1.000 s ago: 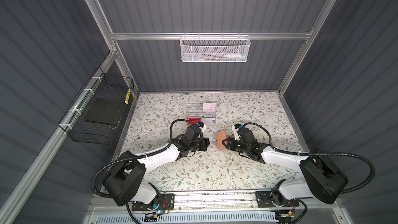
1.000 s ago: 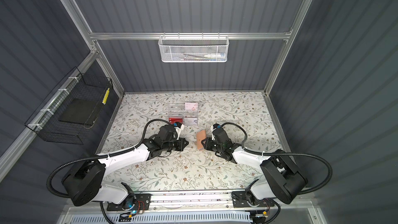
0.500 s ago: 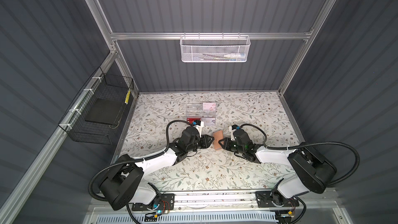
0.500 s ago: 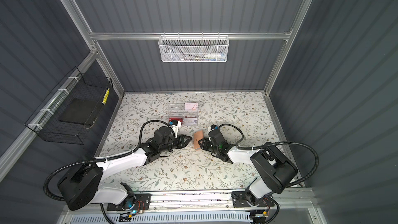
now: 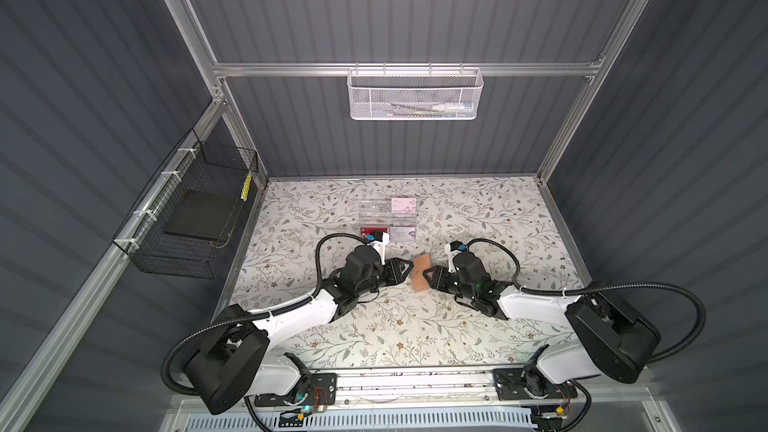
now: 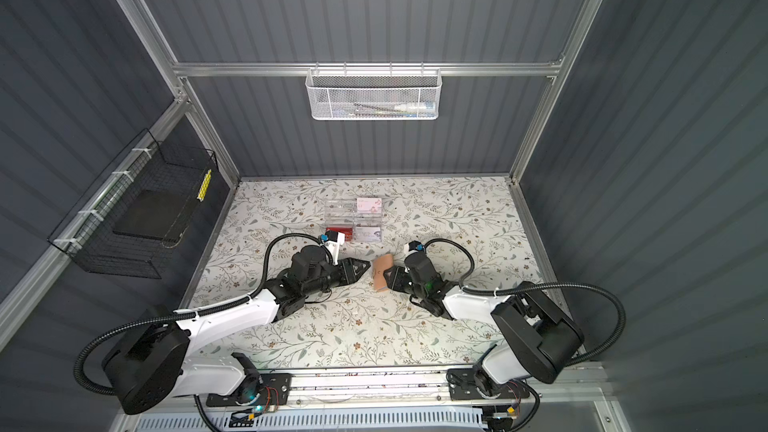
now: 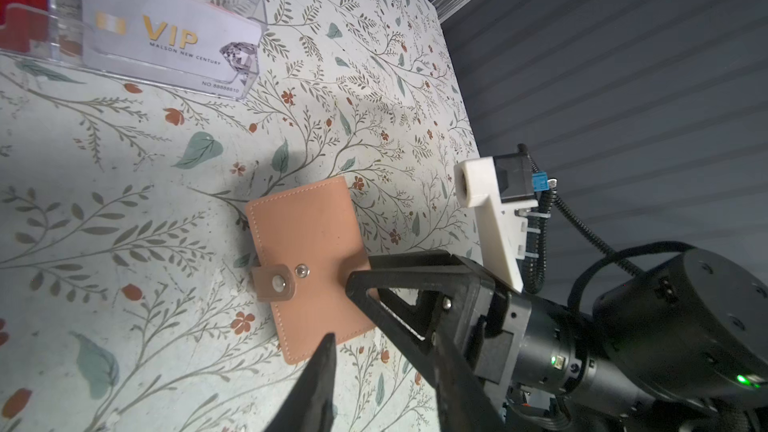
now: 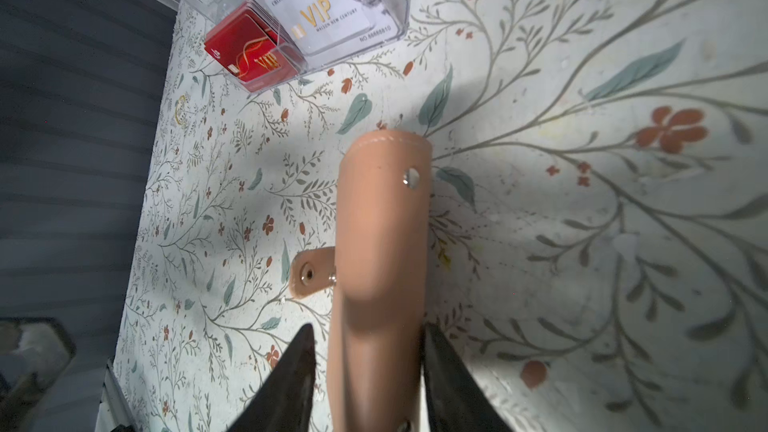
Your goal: Take the credit cards out of the card holder
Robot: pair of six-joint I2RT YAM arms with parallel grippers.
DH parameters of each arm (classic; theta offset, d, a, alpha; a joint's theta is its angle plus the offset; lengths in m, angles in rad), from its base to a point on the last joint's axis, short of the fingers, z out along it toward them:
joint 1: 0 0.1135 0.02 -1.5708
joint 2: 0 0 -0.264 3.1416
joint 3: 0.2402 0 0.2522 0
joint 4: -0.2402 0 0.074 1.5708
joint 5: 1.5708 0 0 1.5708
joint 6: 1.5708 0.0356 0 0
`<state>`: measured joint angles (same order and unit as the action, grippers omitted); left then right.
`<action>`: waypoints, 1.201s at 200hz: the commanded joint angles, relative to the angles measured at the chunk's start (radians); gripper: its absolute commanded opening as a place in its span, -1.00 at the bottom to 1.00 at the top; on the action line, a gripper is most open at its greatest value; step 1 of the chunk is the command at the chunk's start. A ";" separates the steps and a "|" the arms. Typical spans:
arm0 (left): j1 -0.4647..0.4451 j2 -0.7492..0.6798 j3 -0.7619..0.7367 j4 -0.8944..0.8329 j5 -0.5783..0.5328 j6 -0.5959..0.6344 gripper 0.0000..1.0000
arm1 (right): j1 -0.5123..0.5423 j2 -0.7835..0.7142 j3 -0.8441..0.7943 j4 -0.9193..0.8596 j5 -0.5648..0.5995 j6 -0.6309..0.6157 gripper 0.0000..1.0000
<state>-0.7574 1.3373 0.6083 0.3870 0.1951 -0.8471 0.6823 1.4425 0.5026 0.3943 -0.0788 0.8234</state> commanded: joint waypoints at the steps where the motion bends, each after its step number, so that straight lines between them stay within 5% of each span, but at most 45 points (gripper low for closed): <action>1: 0.007 0.012 0.004 0.021 0.016 -0.012 -0.21 | 0.005 -0.030 0.005 -0.052 0.041 -0.047 0.01; 56: 0.008 0.044 0.032 0.028 0.030 -0.019 -0.11 | 0.003 -0.093 0.009 -0.127 0.081 -0.086 0.35; 107: 0.008 0.067 0.072 0.017 0.037 -0.010 0.11 | 0.002 -0.175 -0.011 -0.185 0.051 -0.119 0.97; 162: 0.007 0.165 0.149 0.011 0.103 -0.026 0.52 | 0.000 -0.221 -0.064 -0.212 0.091 -0.091 0.98; 183: 0.001 0.219 0.200 -0.005 0.127 -0.020 0.98 | -0.011 -0.301 -0.119 -0.244 0.126 -0.071 0.98; 240: -0.023 0.362 0.290 0.048 0.181 -0.065 1.00 | -0.100 -0.712 -0.244 -0.475 0.182 -0.037 0.98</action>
<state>-0.7601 1.6512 0.8543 0.4023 0.3241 -0.8818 0.6117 0.8757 0.2901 0.0586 0.0528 0.7647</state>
